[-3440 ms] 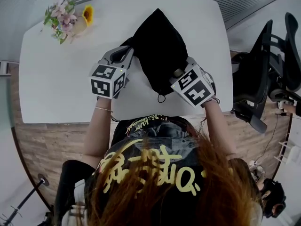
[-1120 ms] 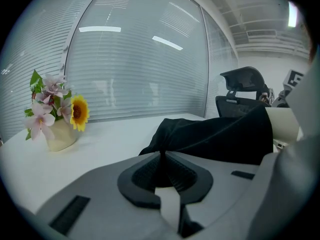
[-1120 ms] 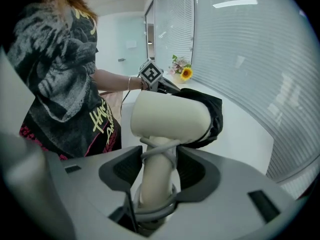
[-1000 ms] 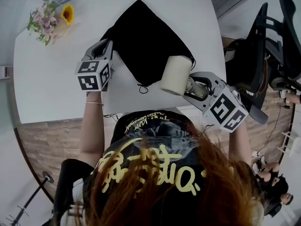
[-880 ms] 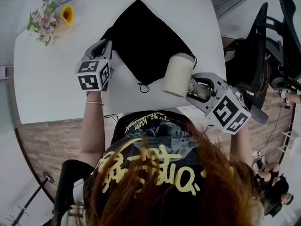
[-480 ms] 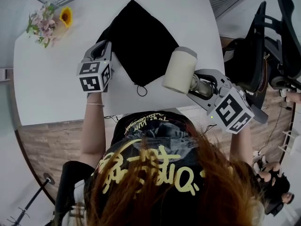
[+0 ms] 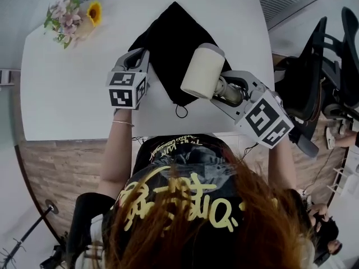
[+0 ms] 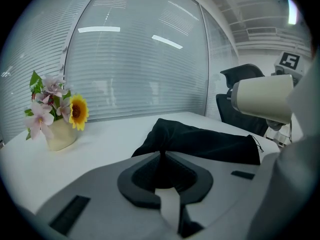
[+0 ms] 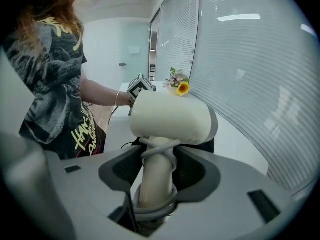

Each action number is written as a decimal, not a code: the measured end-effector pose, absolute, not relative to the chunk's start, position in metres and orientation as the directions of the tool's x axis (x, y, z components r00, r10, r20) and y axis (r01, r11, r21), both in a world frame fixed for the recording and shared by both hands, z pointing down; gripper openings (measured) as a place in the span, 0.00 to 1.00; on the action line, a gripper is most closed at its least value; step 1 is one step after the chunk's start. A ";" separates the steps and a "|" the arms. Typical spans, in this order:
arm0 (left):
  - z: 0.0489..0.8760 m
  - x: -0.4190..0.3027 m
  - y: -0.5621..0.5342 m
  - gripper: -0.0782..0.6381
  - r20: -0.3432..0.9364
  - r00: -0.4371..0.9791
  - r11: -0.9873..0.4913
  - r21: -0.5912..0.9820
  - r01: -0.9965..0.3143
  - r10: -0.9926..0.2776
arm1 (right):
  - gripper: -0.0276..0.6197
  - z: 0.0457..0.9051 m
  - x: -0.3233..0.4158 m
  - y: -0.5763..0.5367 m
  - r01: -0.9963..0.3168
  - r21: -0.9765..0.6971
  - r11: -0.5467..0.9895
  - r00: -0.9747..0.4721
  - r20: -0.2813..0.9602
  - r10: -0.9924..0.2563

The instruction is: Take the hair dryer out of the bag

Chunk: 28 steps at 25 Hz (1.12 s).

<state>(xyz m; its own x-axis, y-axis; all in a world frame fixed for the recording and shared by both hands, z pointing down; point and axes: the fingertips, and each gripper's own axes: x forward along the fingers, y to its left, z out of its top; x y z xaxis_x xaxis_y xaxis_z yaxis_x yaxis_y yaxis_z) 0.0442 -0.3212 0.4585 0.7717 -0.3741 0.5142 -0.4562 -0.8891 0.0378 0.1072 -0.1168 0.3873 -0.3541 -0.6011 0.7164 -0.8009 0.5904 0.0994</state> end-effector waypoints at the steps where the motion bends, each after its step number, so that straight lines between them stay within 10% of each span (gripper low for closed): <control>1: 0.459 0.044 -0.321 0.14 0.513 0.774 -0.890 0.041 -0.454 -0.371 | 0.37 0.388 0.106 -0.123 -0.804 0.101 0.586 -0.349 0.718 -0.602; 28: 0.469 0.046 -0.300 0.14 0.518 0.806 -0.941 0.004 -0.337 -0.287 | 0.37 0.439 0.087 -0.241 -0.910 0.004 0.414 -0.286 0.716 -0.637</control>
<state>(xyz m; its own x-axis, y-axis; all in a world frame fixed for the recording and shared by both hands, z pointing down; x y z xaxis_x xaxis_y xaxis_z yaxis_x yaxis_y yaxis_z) 0.0462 -0.2999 0.4685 0.8062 -0.2865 0.5177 -0.3372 -0.9414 0.0041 0.0871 -0.2411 0.4393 -0.2864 -0.6369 0.7158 -0.9101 0.4143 0.0044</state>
